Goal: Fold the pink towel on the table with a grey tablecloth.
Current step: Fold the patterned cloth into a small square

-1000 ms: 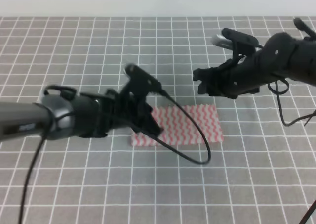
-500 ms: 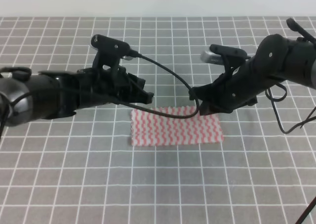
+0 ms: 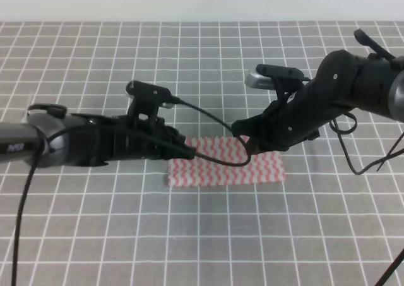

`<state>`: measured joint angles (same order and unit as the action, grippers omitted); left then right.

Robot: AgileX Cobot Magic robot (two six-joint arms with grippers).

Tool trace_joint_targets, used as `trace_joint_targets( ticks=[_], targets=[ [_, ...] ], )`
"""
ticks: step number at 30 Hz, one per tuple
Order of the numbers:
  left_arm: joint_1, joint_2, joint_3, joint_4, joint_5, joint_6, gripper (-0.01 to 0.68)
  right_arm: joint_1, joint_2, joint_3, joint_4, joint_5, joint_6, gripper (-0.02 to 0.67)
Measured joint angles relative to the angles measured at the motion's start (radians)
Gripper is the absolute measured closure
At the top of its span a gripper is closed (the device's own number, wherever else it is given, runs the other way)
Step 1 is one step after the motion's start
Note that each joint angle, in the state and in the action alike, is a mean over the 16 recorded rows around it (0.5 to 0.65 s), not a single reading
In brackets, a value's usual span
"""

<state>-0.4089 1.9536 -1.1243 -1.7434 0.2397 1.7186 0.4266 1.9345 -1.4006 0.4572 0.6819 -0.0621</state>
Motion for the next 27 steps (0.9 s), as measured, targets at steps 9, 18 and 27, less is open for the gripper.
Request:
trace_joint_targets(
  ticks=[9, 18, 27],
  targets=[
    [0.000, 0.008, -0.008, 0.003, -0.020, -0.004, 0.673, 0.000, 0.001, 0.004, 0.002, 0.016, -0.001, 0.664],
    [0.002, -0.065, -0.014, 0.194, 0.134, -0.176, 0.673, 0.000, 0.001, 0.005, 0.005, 0.069, -0.002, 0.664],
    [0.002, -0.063, -0.010, 0.485, 0.300, -0.451, 0.673, 0.000, 0.001, 0.005, 0.006, 0.122, -0.001, 0.664]
  ],
)
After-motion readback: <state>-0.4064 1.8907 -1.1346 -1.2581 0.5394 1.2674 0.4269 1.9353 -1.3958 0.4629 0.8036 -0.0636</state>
